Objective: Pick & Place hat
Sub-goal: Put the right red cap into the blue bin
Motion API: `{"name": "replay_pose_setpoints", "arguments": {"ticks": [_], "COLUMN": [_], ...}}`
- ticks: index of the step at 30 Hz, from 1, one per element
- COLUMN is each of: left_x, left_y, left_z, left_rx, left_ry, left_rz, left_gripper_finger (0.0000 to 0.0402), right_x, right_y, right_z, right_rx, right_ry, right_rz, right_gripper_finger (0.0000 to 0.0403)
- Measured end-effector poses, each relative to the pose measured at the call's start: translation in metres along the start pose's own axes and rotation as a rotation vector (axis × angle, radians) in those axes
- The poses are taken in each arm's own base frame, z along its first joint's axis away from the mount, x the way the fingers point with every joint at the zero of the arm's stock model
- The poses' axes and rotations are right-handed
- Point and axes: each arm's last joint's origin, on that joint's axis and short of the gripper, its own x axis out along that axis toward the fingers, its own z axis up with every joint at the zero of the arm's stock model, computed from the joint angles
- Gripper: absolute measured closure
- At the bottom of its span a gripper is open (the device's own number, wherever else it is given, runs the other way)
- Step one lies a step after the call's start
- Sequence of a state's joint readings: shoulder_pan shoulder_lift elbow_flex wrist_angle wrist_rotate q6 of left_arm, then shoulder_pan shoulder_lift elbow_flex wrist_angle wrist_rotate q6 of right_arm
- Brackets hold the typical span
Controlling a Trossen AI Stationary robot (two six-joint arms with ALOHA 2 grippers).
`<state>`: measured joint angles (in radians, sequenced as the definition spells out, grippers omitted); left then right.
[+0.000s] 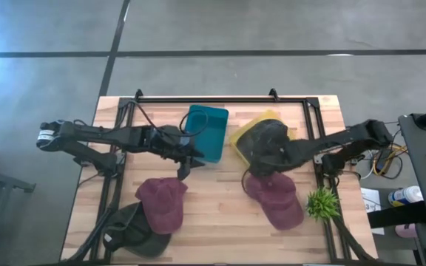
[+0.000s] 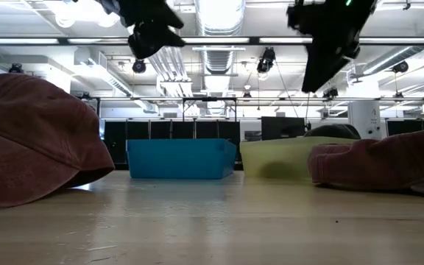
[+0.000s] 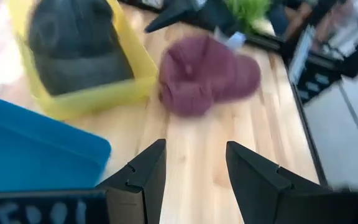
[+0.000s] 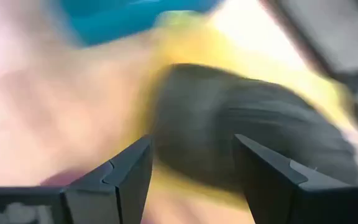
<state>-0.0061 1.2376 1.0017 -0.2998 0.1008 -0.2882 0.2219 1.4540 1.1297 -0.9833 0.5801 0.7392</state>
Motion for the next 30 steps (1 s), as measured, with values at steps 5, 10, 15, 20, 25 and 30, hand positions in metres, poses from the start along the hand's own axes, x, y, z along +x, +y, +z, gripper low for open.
{"name": "replay_pose_setpoints", "arguments": {"ticks": [5,10,15,20,25,30], "left_x": [0.004,0.013,0.033,0.064,0.097,0.120], "left_y": [-0.003,-0.022,-0.044,-0.064,-0.075,-0.085], "left_z": [-0.020,-0.036,-0.043,-0.041,-0.033,-0.024], "left_rx": [0.062,0.238,0.359,0.363,0.315,0.269], "left_ry": [0.130,0.151,0.105,0.071,0.088,0.081], "left_rz": [-0.026,-0.099,-0.149,-0.181,-0.104,-0.065], "left_gripper_finger": [0.0241,0.0241,0.0241,0.0241,0.0241,0.0241], "right_x": [-0.018,-0.033,-0.055,-0.085,-0.110,-0.126], "right_y": [0.031,0.067,0.095,0.113,0.121,0.131], "right_z": [-0.015,-0.046,-0.081,-0.116,-0.157,-0.195], "right_rx": [-0.041,-0.245,-0.443,-0.644,-0.827,-0.921], "right_ry": [0.040,0.055,0.114,0.120,0.101,0.070], "right_rz": [0.265,0.328,0.317,0.270,0.204,0.217], "right_gripper_finger": [0.0188,0.0188,0.0188,0.0188,0.0188,0.0188]}}
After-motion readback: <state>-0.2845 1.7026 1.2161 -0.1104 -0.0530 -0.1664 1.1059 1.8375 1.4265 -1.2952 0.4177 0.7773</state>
